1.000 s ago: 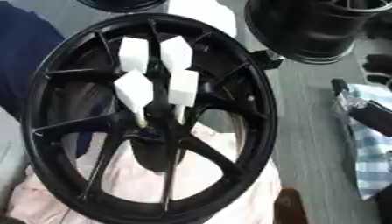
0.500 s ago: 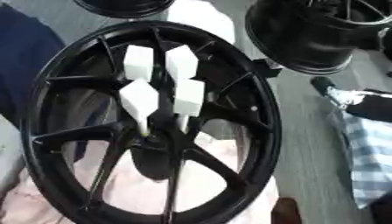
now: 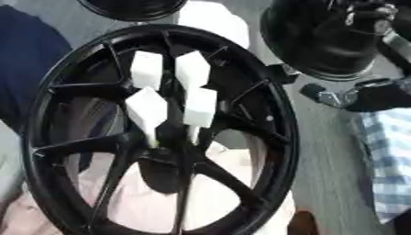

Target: Pull the pin out of the wheel hub.

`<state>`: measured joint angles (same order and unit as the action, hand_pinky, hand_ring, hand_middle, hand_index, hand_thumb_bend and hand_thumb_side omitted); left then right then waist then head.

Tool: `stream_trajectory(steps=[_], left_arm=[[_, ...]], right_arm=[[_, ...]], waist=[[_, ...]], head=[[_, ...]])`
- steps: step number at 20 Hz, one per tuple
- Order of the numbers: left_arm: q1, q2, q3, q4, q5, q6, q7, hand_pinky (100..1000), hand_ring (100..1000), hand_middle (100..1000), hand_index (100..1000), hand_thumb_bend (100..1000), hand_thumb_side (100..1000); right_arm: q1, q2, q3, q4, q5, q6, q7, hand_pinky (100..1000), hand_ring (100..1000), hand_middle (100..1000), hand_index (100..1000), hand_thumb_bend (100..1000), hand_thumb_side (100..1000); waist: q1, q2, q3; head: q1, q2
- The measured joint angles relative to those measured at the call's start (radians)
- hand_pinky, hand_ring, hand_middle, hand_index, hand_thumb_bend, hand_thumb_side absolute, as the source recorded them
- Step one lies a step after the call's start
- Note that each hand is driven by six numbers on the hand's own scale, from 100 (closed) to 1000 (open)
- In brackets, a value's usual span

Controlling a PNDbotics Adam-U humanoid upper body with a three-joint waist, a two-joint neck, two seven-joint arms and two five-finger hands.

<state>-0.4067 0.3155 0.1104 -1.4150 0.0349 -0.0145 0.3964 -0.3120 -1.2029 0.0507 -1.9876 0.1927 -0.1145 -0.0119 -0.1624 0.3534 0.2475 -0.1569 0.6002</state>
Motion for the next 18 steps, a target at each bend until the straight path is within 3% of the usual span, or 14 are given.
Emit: stream_trajectory(steps=[3,6,13,18], left_arm=[[-0.007,-0.001,-0.003,-0.004,-0.001,0.001,-0.004,540,570,473,665,100,866],[-0.013,-0.005,-0.007,-0.006,-0.001,0.001,-0.009,541,570,473,665,100,867],[-0.032,-0.005,-0.015,-0.015,-0.006,0.002,-0.017,541,571,472,665,100,868],[-0.034,-0.004,-0.015,-0.019,-0.010,0.002,-0.020,541,571,472,665,100,869]], right_arm=[[-0.083,-0.068,0.035,-0.001,-0.028,-0.019,0.050,834,760,658,761,538,288],[-0.161,-0.094,0.068,-0.001,-0.070,-0.028,0.100,837,762,660,762,537,289],[-0.279,-0.086,0.123,-0.001,-0.124,-0.039,0.215,820,761,651,757,546,295],[-0.320,-0.058,0.136,-0.001,-0.188,-0.004,0.291,782,749,630,752,582,335]], waist=[[-0.001,0.010,0.017],[-0.007,0.014,0.026],[-0.033,0.035,0.057],[-0.036,0.036,0.058]], head=[[-0.016,-0.010],[-0.029,-0.016],[-0.047,-0.046],[-0.050,-0.050]])
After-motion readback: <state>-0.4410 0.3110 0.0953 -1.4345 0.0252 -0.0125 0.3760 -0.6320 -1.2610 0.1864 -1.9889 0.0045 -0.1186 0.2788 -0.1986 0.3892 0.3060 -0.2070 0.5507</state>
